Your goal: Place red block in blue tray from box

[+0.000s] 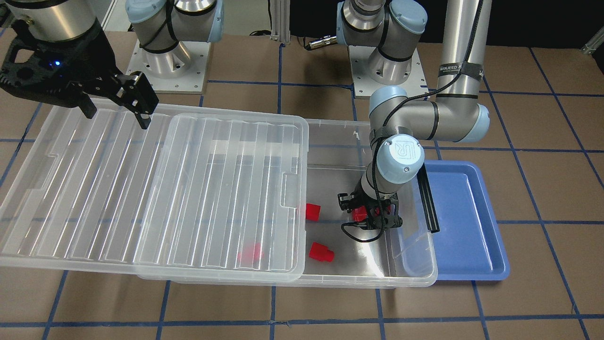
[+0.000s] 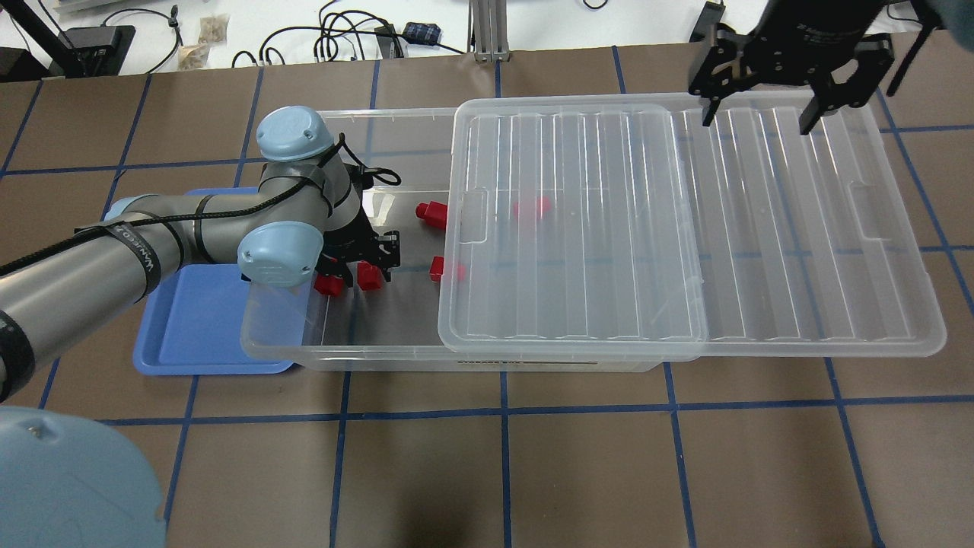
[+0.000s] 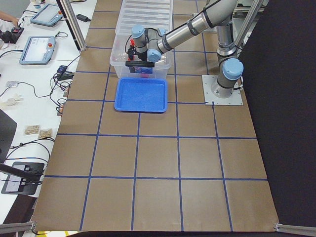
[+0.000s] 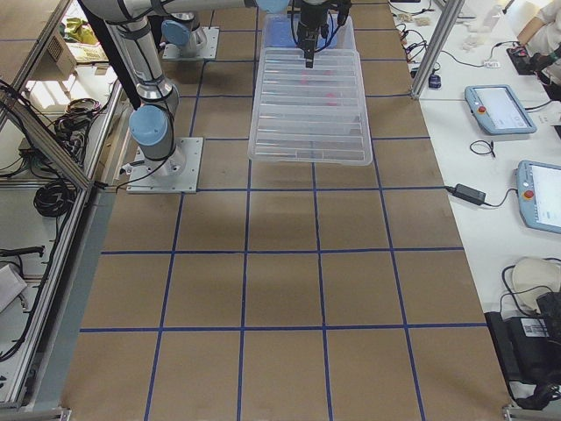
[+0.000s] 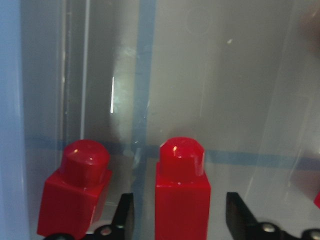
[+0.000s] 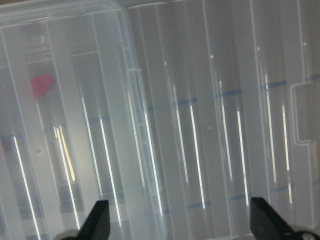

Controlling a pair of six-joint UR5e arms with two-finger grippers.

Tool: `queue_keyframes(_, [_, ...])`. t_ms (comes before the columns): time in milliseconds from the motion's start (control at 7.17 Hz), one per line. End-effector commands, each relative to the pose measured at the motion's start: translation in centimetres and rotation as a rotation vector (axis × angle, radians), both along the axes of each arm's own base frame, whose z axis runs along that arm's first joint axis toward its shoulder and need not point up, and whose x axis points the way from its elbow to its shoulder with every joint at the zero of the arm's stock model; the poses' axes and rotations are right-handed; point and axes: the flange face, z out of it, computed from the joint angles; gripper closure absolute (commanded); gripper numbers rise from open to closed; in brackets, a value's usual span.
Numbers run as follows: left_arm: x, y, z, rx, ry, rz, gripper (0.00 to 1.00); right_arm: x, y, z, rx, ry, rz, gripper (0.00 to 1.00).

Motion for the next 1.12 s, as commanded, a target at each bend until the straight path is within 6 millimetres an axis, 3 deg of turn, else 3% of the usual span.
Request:
queue_keyframes(0, [0.0, -0.6, 0.9, -0.028, 0.002, 0.001, 1.00, 0.9, -0.2, -0.1, -0.013, -0.004, -0.005, 0.00])
queue_keyframes(279, [0.2, -2.5, 5.1, -0.079, -0.009, 0.071, 1.00, 0.9, -0.2, 0.0, -0.014, -0.004, -0.005, 0.00])
queue_keyframes(419, [0.1, -3.3, 8.3, -0.072, -0.014, 0.071, 1.00, 0.8, -0.3, -0.6, 0.001, 0.000, 0.004, 0.00])
queue_keyframes(698, [0.1, -3.6, 16.8, -0.066, -0.016, 0.070, 1.00, 0.8, -0.3, -0.3, -0.003, -0.003, 0.009, 0.00])
queue_keyframes(837, [0.8, -3.6, 20.5, -0.069, -0.030, 0.068, 1.00, 0.8, -0.3, 0.2, -0.012, -0.003, 0.009, 0.00])
queue_keyframes(977, [3.2, -3.8, 23.0, -0.090, -0.070, 0.099, 1.00, 0.8, 0.1, 0.7, -0.021, -0.004, 0.009, 0.00])
